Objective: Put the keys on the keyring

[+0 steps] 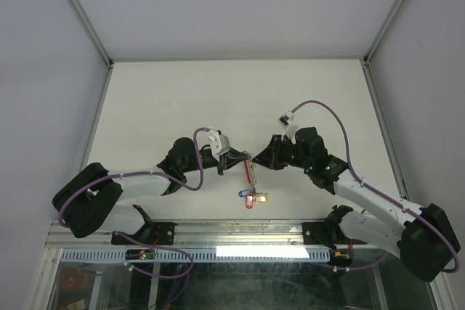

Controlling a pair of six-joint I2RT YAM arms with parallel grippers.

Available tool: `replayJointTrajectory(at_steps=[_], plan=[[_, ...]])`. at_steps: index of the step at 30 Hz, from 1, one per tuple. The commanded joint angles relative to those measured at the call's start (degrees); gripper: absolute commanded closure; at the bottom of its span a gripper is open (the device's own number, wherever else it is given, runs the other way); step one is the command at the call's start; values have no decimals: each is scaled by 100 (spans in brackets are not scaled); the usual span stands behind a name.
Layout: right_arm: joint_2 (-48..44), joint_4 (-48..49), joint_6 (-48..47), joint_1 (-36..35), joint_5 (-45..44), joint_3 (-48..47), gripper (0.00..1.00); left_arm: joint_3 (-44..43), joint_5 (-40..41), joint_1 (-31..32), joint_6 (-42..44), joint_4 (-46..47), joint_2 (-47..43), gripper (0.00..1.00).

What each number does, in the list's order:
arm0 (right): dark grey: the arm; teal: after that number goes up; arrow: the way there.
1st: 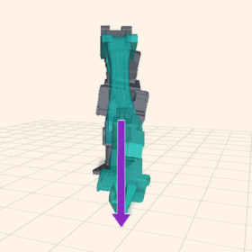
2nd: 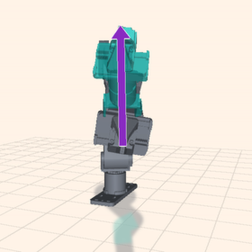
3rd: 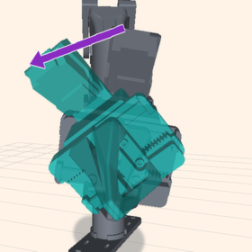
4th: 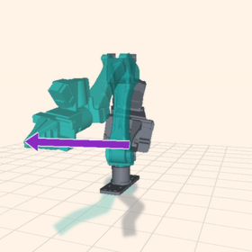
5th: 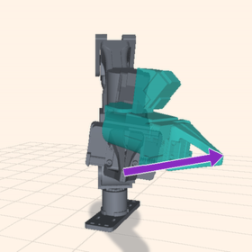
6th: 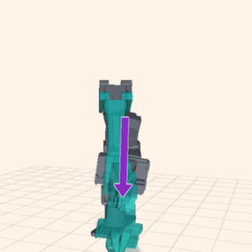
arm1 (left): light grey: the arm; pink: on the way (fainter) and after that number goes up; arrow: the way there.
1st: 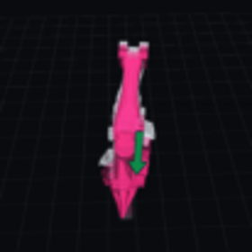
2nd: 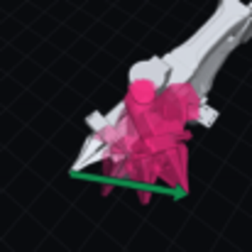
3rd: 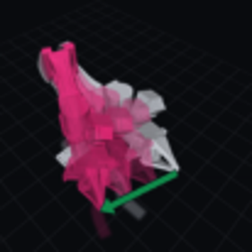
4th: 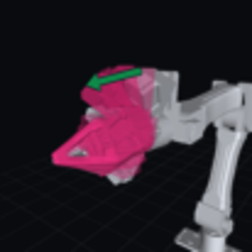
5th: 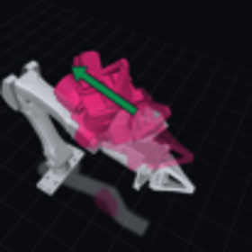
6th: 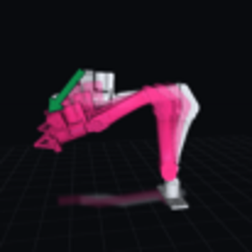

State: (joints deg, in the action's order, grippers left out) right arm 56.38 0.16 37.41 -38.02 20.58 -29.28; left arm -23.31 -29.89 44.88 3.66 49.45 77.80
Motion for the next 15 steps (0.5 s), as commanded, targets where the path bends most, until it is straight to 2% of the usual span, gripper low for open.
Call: replayJointTrajectory(at_steps=[1, 6, 15], plan=[[-212, 260, -54, -34, -107, -70, 87, -104, -70, -67, 47, 247, -15, 100], [-452, 552, -7, -30, -89, 142, 80, -104, -72, -66, 49, 238, -14, 100], [-198, 818, 37, -30, 145, 197, 77, -112, -61, -66, 56, 215, -11, 100]])
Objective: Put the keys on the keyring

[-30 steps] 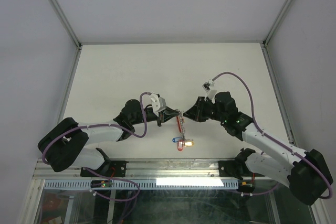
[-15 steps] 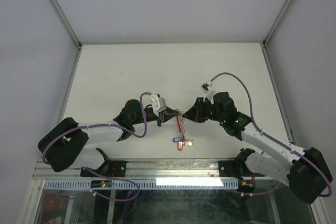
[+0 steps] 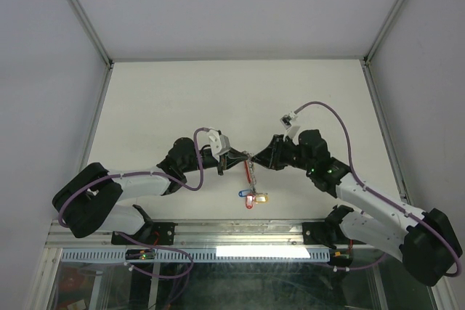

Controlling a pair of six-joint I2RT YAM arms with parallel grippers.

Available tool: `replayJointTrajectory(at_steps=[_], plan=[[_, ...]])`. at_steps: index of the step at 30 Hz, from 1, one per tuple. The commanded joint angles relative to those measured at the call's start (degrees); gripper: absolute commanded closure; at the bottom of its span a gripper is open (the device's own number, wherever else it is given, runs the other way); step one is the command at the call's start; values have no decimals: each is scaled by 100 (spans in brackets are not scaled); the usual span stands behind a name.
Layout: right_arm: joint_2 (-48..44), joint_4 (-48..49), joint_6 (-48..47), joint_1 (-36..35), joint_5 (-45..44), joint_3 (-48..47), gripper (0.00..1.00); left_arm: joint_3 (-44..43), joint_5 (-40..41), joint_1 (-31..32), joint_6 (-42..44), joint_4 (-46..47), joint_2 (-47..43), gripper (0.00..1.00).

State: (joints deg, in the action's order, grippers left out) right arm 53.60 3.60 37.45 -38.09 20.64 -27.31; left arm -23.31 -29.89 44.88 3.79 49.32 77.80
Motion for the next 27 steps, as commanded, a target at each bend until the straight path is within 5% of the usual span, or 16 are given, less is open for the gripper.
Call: replayJointTrajectory(at_steps=[1, 11, 27], plan=[[100, 502, 40, -27, 153, 19, 75, -112, -61, -65, 50, 234, -11, 100], [166, 545, 13, -32, 212, 114, 69, -121, -62, -67, 51, 219, 6, 100], [176, 437, -57, -28, 168, 93, 90, -121, -65, -65, 53, 219, 20, 100]])
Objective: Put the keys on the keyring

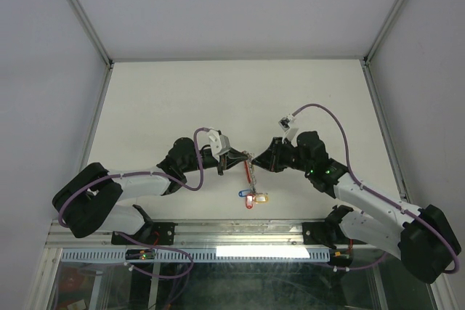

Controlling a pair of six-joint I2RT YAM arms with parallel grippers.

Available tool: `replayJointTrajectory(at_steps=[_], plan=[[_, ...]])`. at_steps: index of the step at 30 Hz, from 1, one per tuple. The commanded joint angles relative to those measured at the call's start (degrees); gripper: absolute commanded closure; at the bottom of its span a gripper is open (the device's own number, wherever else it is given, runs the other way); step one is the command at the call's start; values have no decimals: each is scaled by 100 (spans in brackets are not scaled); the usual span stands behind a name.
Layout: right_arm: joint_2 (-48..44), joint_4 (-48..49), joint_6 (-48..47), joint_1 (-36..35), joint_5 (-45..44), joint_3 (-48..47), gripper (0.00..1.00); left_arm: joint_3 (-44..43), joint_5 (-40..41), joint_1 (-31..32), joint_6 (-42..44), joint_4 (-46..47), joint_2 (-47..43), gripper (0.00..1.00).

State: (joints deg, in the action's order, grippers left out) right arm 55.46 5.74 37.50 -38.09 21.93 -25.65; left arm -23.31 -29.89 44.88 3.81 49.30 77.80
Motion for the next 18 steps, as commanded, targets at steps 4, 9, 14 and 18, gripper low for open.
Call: replayJointTrajectory(at_steps=[4, 9, 14, 18], plan=[[-18, 130, -97, -25, 14, -82, 93, -121, -61, -67, 57, 215, 16, 100], [12, 18, -136, -25, 2, -117, 94, -121, -52, -67, 71, 203, 7, 100], [90, 36, -130, -38, 20, -130, 94, -121, -68, -67, 67, 210, 14, 100], [137, 75, -124, -53, 32, -149, 94, -121, -78, -67, 67, 202, 15, 100]])
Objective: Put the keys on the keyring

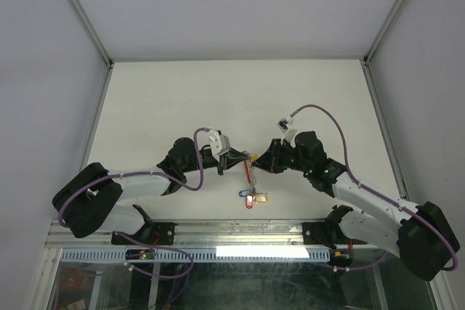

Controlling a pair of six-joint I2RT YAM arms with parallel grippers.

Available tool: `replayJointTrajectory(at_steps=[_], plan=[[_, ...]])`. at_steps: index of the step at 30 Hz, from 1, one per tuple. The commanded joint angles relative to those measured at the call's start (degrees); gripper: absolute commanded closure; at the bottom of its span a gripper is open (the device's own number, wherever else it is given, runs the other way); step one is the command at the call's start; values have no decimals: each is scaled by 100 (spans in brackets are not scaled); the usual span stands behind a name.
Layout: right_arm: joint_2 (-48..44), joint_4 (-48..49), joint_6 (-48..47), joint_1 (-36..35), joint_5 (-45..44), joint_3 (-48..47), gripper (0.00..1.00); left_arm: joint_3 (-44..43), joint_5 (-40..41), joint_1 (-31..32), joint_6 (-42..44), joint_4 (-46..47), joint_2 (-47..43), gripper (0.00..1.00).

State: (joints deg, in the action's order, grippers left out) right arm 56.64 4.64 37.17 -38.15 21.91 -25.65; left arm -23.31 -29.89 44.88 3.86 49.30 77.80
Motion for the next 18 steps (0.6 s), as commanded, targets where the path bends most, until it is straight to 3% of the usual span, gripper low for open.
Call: replayJointTrajectory(at_steps=[1, 4, 11, 18], plan=[[-15, 164, -106, -44, 28, -151, 93, -123, -78, -67, 68, 197, 9, 100], [-233, 128, -184, -45, -119, -116, 89, -128, -74, -67, 71, 203, 13, 100], [-514, 218, -258, -47, -283, -42, 66, -130, -95, -67, 71, 189, 11, 100], [-205, 398, -267, -47, -217, -128, 70, -124, -92, -63, 71, 184, 9, 100]])
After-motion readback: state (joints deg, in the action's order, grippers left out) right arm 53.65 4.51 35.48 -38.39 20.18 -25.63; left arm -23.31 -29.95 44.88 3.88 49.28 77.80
